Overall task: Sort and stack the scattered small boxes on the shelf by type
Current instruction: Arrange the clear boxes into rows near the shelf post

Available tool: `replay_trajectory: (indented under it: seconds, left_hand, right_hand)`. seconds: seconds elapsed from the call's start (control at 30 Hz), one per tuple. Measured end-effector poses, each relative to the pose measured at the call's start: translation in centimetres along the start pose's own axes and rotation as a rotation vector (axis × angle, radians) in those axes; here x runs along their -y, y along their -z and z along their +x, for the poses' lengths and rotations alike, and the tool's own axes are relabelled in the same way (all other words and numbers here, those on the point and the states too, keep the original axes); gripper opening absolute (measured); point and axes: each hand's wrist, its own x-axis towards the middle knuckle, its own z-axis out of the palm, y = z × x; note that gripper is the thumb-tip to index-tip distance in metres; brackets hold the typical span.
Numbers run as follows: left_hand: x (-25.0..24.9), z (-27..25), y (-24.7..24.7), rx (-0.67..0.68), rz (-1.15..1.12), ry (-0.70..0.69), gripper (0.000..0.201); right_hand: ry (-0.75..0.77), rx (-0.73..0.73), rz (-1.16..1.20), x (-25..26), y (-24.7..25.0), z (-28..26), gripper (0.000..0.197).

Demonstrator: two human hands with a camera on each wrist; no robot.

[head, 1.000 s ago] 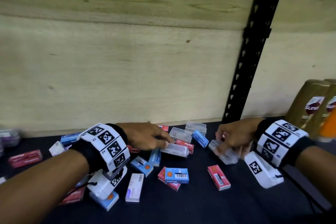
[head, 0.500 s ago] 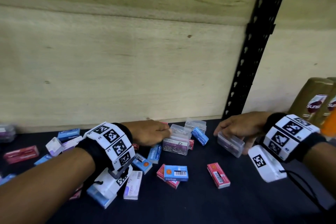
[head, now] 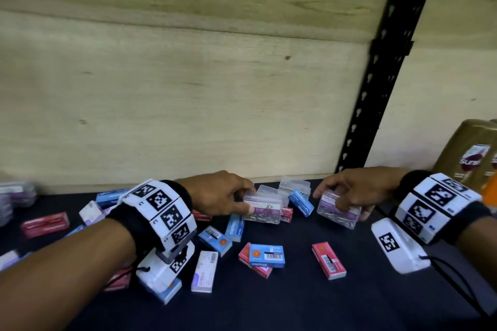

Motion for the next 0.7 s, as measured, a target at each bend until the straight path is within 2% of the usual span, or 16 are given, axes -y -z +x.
replay_trajectory:
  seconds: [0.17, 0.3, 0.53, 0.7]
  left_hand:
    - [1.4, -2.7, 1.7, -0.054, -0.006, 0.025, 0.037]
    - [3.3, -7.2, 3.4, -0.087, -0.029, 0.093, 0.033]
    - [7.6, -18.2, 5.7, -0.147, -0.063, 0.301, 0.029]
    - [10.8, -26.4, 6.5, -0.171, -0.043, 0.427, 0.033]
  right_hand:
    - [0.144, -0.062, 0.001, 3.7, 0.3, -0.3, 0.043]
    - [0.266, -0.123, -0.068, 8.9, -0.5, 0.1, 0.033]
    - [0.509, -0.146, -0.257, 20.0, -3.7, 0.1, 0.031]
    - [0.658, -0.104, -0.272, 28.0, -6.7, 0.2, 0.034]
